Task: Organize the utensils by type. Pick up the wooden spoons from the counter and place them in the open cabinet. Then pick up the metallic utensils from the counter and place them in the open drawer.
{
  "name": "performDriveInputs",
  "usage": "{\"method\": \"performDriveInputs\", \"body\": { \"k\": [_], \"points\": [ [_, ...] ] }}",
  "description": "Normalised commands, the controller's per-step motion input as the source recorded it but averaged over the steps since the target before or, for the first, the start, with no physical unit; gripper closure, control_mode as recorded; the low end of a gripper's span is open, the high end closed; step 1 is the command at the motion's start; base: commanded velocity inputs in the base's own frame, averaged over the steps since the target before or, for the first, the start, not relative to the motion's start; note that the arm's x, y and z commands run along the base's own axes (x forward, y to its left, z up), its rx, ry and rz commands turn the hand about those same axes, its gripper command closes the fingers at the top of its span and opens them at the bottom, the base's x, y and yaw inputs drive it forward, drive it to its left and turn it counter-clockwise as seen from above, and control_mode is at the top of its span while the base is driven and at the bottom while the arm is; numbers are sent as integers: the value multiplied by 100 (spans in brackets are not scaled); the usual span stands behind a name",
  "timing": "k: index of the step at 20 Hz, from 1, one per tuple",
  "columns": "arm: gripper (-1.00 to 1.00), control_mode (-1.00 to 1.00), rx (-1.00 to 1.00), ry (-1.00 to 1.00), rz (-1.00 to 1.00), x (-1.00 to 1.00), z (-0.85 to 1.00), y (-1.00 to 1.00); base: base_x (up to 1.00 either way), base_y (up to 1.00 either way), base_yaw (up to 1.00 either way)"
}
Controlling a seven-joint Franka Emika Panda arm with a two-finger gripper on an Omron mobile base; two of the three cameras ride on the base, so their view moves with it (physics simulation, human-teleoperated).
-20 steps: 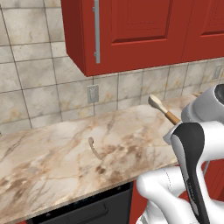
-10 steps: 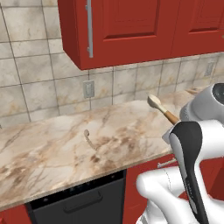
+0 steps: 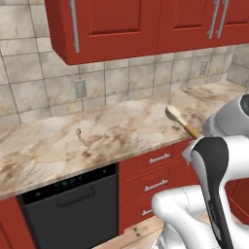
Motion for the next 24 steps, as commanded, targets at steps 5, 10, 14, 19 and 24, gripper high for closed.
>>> {"method": "performDriveInputs", "body": {
  "k": [5,10,14,19,24],
  "points": [
    [100,100,0,0,0,0,0,0,-21,0,-7],
    [100,100,0,0,0,0,0,0,-10,-6,-63],
    [100,100,0,0,0,0,0,0,4,-3,-79],
    [100,100,0,0,0,0,0,0,8,-8,-76],
    [100,100,0,0,0,0,0,0,7,-1,-75]
  ]
}}
